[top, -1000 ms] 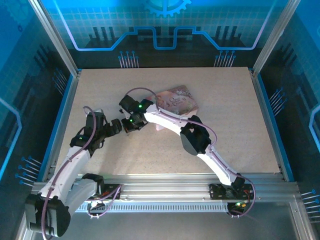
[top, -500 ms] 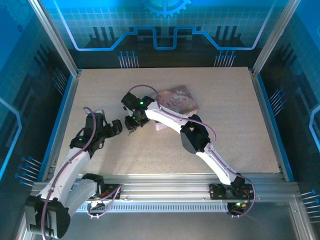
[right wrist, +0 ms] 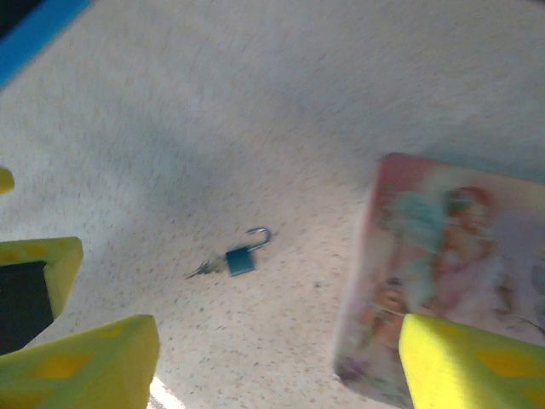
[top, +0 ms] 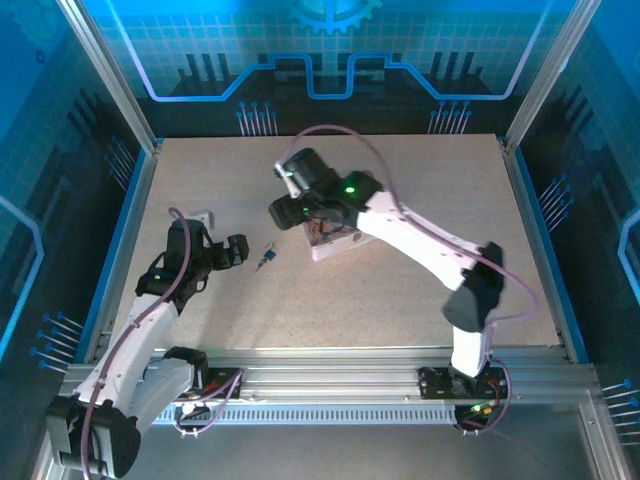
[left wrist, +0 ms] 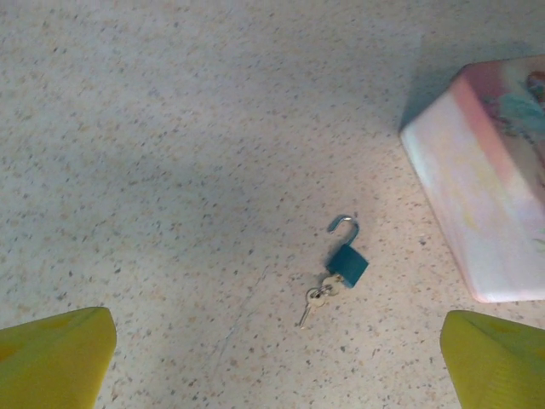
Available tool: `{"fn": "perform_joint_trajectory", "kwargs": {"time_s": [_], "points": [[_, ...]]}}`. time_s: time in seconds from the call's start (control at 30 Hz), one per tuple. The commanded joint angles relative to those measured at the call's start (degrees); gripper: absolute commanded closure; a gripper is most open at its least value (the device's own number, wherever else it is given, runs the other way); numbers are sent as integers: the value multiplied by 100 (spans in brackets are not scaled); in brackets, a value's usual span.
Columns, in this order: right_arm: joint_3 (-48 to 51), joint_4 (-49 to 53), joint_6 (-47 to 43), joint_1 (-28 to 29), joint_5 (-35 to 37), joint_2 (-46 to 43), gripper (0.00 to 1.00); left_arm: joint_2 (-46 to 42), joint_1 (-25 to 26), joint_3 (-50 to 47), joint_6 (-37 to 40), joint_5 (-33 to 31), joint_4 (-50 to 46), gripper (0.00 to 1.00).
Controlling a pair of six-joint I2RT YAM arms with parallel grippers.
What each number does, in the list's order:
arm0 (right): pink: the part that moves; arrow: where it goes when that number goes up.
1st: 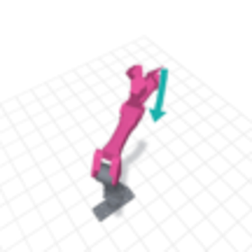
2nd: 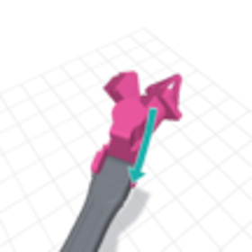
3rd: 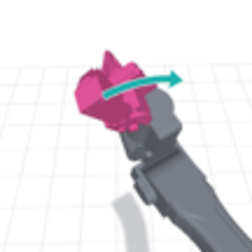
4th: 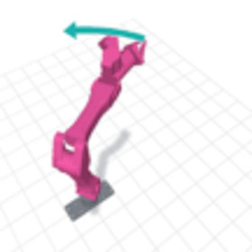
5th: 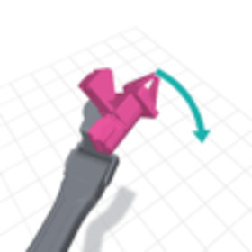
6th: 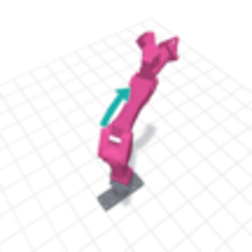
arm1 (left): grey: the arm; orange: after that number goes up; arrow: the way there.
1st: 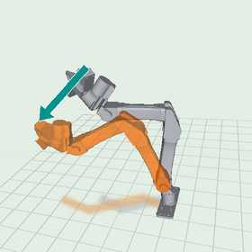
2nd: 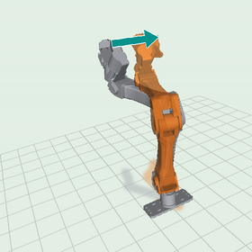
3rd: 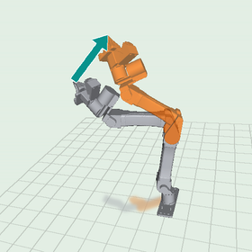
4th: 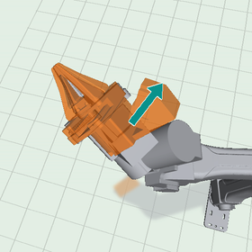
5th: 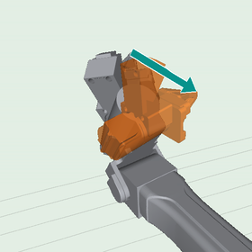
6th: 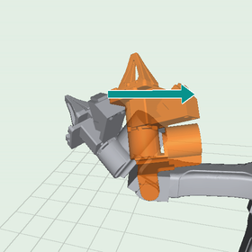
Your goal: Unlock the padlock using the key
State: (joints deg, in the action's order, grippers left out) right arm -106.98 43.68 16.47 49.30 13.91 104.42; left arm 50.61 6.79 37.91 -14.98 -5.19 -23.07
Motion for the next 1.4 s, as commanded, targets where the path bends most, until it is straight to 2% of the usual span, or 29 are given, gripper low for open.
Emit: {"fn": "perform_joint_trajectory", "kwargs": {"time_s": [0.0,0.1,0.17,0.2,0.37,0.47,0.67,0.93,1.1,1.23,1.37], "points": [[1119,-491,-224,-430,639,-775,19,154,-55,312,281,284,314,1],[2248,-945,-166,-967,788,-1737,15,302,-50,394,422,272,546,1],[2960,-1239,-71,-1477,748,-2376,2,389,-55,414,530,261,759,1],[3222,-1369,-45,-1698,737,-2635,0,428,-55,421,588,259,833,1],[4523,-1956,-79,-2856,1019,-3683,0,680,-58,350,1007,236,1404,1],[5135,-2315,-94,-3623,794,-3946,0,798,-57,147,1283,65,1873,1],[7042,-4328,-258,-4818,223,-4233,0,890,-55,-842,1780,-322,3654,1],[8239,-6641,-608,-4974,27,-3887,0,1564,-68,-1112,1754,-454,4175,1],[8772,-8122,-783,-4939,-115,-3492,0,1948,-96,-1449,1639,-517,5010,1],[8743,-8549,-899,-4927,-221,-3026,0,2307,-169,-1742,1478,-452,5950,1],[8828,-9045,-1021,-4838,-282,-2611,0,2539,-182,-1717,1566,-378,6325,1]]}}
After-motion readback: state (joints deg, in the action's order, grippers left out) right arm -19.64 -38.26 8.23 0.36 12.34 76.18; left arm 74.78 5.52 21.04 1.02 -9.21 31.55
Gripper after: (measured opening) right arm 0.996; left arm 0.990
